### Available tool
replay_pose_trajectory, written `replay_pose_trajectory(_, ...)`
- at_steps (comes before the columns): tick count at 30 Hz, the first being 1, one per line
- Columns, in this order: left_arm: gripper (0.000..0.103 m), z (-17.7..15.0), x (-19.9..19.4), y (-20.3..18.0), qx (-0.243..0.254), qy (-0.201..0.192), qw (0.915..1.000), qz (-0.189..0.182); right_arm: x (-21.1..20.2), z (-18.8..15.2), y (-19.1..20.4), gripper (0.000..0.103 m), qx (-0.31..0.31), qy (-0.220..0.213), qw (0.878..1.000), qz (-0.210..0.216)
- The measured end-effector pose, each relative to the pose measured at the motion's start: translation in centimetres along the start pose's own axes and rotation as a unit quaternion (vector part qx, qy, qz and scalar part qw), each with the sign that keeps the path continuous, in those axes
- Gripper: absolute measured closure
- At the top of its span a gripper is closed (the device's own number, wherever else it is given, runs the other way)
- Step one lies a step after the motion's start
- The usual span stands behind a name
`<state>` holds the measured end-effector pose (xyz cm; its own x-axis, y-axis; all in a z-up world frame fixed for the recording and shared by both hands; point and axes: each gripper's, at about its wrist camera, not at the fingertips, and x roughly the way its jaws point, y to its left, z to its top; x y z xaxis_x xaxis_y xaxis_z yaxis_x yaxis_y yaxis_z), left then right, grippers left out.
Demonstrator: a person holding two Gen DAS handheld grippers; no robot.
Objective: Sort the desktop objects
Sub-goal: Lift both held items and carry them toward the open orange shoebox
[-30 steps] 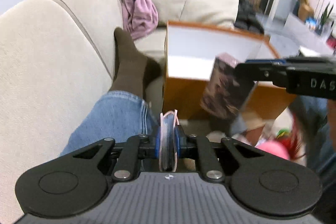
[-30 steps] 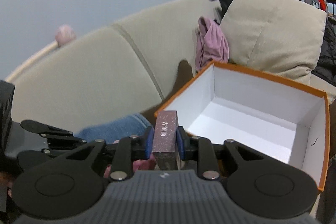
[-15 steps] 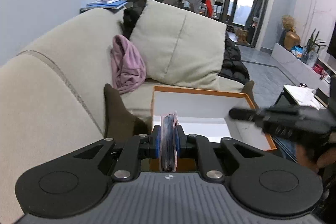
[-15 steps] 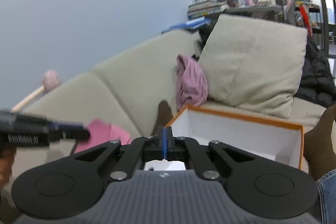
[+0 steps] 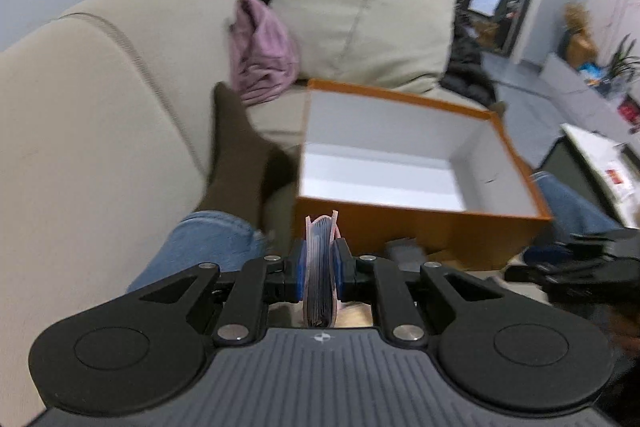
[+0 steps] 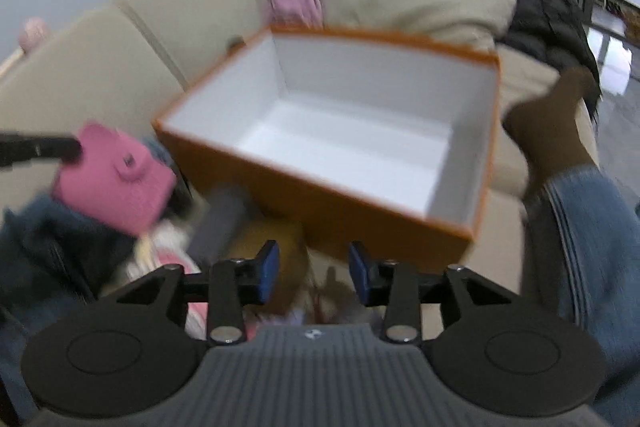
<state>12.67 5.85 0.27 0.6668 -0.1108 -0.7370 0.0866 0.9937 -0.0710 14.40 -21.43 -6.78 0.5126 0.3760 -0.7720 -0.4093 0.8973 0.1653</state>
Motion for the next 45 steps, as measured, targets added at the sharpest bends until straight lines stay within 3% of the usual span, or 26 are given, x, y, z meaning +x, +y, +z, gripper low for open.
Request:
replay_pose_trajectory(5,0.088,-1.6,-0.4,0.7,-0.015,0.015,0.9998,0.0,-1.4,-3.4,0.5,0.051,-0.042,0.009,0.999,-0.004)
replay_pose_trajectory(9,0.088,-3.0,-0.9,0.5,-0.009,0.023,0.9997,0.007,-1.5,-5.6,2.4,0.051,-0.127,0.03,0.991,-0.02)
replay_pose_trajectory(14,0.087,-4.2,-1.4,0.0,-0.008,0.021,0.9997,0.01,-0.2,-6.6,3.1,0.053,-0.206,0.04,0.975,-0.069)
replay_pose_trajectory(23,0.087,-6.2,-0.5,0.4,-0.022,0.05,0.9983,0.02,2.7,-7.8,4.4,0.054,-0.271,0.038,0.956,-0.102)
replay_pose_trajectory(27,0.087,-6.9,0.4,0.6,-0.036,0.061,0.9973,0.022,3.5,-7.8,5.1,0.06,-0.293,0.025,0.947,-0.126)
replay_pose_trajectory(30,0.087,-7.1,0.4,0.4,-0.034,0.057,0.9975,0.024,2.2,-6.7,4.9,0.069,-0.289,0.009,0.949,-0.128)
replay_pose_trajectory(33,0.087,-6.4,-0.2,0.3,-0.032,0.035,0.9986,0.021,0.9,-4.7,3.7,0.077,-0.255,0.001,0.96,-0.115)
replay_pose_trajectory(37,0.087,-5.1,-0.3,-0.2,-0.016,0.019,0.9994,0.023,1.1,-1.7,0.4,0.076,-0.164,0.024,0.984,-0.072)
replay_pose_trajectory(42,0.086,-4.8,1.7,-0.1,-0.021,0.043,0.9986,0.023,2.2,-0.5,-2.8,0.076,-0.096,0.052,0.994,-0.013)
replay_pose_trajectory(45,0.086,-4.9,2.2,-0.3,-0.019,0.033,0.9991,0.017,2.9,0.1,-4.1,0.076,-0.055,0.067,0.996,0.011)
